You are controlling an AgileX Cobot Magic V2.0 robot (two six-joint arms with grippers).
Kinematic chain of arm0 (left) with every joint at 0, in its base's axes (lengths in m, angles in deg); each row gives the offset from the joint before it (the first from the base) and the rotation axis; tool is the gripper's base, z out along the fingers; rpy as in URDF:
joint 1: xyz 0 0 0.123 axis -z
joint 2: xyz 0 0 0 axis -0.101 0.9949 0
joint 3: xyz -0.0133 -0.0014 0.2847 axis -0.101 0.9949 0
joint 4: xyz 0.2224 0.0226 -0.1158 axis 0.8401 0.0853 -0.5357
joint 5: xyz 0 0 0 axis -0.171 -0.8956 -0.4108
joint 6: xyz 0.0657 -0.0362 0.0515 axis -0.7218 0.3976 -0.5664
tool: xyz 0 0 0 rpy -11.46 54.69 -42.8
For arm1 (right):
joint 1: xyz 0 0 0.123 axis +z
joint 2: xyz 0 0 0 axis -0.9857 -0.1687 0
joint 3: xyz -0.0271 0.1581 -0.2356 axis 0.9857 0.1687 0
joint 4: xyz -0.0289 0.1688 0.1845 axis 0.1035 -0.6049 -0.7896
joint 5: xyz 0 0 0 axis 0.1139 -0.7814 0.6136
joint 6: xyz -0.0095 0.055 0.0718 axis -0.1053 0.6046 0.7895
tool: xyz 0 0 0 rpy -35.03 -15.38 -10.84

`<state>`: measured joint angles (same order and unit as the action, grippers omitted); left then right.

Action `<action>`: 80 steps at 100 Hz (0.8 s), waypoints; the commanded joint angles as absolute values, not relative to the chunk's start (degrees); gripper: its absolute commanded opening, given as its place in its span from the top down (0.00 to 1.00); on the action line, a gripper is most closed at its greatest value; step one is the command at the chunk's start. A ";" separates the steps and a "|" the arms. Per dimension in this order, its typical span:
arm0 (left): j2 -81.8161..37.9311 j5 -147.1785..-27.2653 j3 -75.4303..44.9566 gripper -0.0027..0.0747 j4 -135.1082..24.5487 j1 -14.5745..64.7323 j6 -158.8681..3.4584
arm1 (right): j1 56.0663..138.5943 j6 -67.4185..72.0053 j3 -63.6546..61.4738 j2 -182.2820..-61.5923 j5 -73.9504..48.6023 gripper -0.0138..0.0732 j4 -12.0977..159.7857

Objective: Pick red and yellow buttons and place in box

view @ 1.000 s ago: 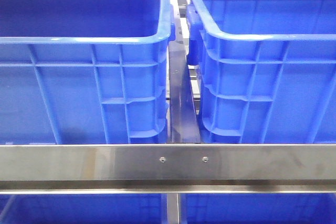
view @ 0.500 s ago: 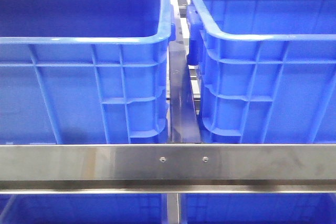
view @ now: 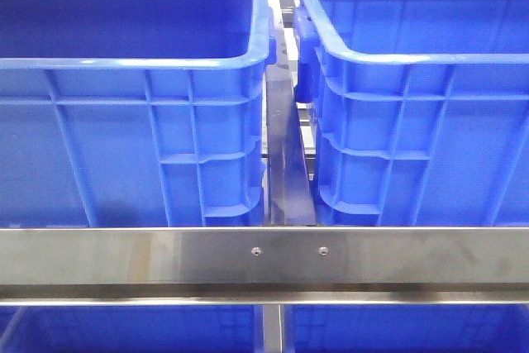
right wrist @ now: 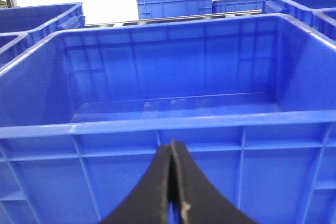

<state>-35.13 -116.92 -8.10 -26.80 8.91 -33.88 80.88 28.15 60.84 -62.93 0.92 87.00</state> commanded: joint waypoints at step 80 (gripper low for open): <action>-31.58 -111.98 -10.25 0.31 -28.63 9.16 -34.06 | 80.99 28.08 59.76 -61.46 5.69 0.92 87.51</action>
<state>-32.58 -116.60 -8.10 -27.30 8.91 -34.14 80.88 28.15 60.84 -62.93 0.92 87.00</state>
